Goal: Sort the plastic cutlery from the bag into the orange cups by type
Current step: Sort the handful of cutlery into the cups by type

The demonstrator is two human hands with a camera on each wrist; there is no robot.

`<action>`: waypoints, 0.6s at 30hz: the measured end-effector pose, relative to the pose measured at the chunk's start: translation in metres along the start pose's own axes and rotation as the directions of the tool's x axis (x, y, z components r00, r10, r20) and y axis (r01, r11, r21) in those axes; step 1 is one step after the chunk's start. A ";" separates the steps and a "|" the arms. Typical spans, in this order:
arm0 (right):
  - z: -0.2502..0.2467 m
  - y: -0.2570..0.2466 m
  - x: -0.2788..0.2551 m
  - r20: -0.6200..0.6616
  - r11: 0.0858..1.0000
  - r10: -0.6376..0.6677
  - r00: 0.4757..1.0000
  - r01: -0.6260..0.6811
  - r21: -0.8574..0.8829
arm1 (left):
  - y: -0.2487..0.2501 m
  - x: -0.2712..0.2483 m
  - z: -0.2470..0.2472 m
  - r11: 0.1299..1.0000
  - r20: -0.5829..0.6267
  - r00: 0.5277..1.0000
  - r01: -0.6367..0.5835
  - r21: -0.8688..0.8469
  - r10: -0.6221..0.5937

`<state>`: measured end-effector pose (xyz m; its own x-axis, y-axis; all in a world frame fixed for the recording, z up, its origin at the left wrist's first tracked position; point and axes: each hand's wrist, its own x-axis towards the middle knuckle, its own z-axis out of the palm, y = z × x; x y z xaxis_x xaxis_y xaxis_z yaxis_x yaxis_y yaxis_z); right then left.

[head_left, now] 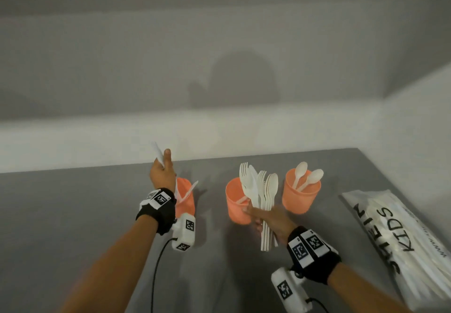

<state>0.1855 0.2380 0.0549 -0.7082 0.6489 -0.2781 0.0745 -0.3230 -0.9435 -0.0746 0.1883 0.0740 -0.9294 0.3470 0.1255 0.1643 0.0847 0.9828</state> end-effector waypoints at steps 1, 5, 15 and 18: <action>0.001 0.002 0.003 0.000 1.000 0.007 1.000 -0.007 0.003 | -0.012 0.000 -0.001 0.999 0.019 1.000 0.009 0.034 -0.010; 0.013 0.005 0.012 0.031 1.000 -0.018 0.999 0.017 0.008 | -0.033 -0.005 -0.007 0.977 0.106 0.993 -0.073 0.198 0.053; 0.043 0.004 0.020 0.128 1.000 0.008 0.992 -0.007 -0.008 | 0.022 -0.070 -0.022 0.997 0.451 0.892 -0.005 -0.073 0.038; 0.053 0.001 0.011 0.191 0.998 0.016 0.981 -0.003 -0.069 | 0.010 -0.092 -0.020 0.937 0.839 0.529 0.341 -0.074 -0.126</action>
<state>0.1407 0.2087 0.0607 -0.8280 0.5000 -0.2538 0.1251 -0.2764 -0.9529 0.0063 0.1384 0.0755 -0.2351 0.9567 -0.1714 -0.1881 0.1283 0.9737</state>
